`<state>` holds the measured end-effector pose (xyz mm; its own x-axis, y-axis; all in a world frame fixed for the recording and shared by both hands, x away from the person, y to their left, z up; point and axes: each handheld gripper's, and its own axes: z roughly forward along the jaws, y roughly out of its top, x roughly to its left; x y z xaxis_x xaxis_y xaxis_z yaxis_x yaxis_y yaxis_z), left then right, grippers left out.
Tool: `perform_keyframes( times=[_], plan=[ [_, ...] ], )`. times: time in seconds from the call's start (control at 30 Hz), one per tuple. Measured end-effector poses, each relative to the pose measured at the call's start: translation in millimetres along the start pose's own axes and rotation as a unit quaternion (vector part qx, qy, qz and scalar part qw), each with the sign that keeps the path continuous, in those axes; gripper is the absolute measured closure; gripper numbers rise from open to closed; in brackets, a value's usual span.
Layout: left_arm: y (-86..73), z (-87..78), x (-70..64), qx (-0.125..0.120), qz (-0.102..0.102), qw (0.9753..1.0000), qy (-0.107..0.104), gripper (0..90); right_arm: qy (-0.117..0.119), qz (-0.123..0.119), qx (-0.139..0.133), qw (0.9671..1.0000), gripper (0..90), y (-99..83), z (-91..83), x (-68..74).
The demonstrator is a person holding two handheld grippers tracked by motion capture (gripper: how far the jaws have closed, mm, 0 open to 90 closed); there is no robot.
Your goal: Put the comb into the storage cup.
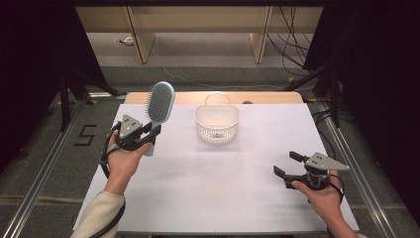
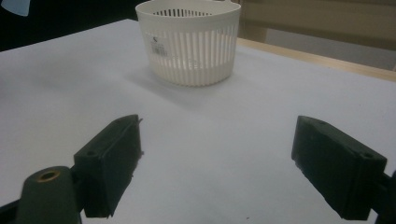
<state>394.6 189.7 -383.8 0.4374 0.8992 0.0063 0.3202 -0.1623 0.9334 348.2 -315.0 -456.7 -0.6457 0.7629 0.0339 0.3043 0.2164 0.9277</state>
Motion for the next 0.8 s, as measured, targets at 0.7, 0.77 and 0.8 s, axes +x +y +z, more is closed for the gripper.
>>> perform_keyframes(
  times=[0.7, 0.77, 0.8],
  plan=[
    [5.0, 5.3, -3.5, -0.002, 0.001, 1.0, -0.006, 69.6, 0.0, -0.001, 0.001, 1.0, 16.8, 0.0, -0.2, -0.4],
    [5.4, 6.0, -3.9, -0.002, 0.002, 1.0, -0.006, 69.6, 0.0, -0.001, 0.001, 1.0, 16.8, -0.1, -0.2, -0.5],
    [5.6, 6.4, -4.4, -0.002, 0.001, 1.0, -0.006, 69.6, 0.0, -0.001, 0.001, 1.0, 16.8, -0.1, -0.1, -0.4]
  ],
)
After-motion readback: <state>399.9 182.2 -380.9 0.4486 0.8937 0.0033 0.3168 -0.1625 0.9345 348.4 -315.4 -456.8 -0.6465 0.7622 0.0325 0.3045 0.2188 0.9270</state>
